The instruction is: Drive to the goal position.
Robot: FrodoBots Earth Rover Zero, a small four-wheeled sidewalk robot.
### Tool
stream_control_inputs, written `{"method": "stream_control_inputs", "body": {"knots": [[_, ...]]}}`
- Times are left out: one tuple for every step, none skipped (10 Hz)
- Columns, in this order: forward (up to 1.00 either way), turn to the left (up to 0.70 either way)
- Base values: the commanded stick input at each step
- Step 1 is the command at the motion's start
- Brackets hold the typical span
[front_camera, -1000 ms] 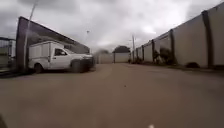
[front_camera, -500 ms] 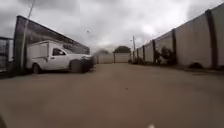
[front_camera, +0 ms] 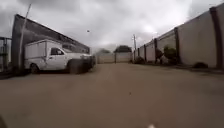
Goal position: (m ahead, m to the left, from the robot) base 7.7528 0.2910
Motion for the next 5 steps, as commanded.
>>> {"method": "stream_control_inputs", "body": {"knots": [[0.5,0.0],[0.5,0.0],[0.5,0.0],[0.5,0.0],[0.5,0.0]]}}
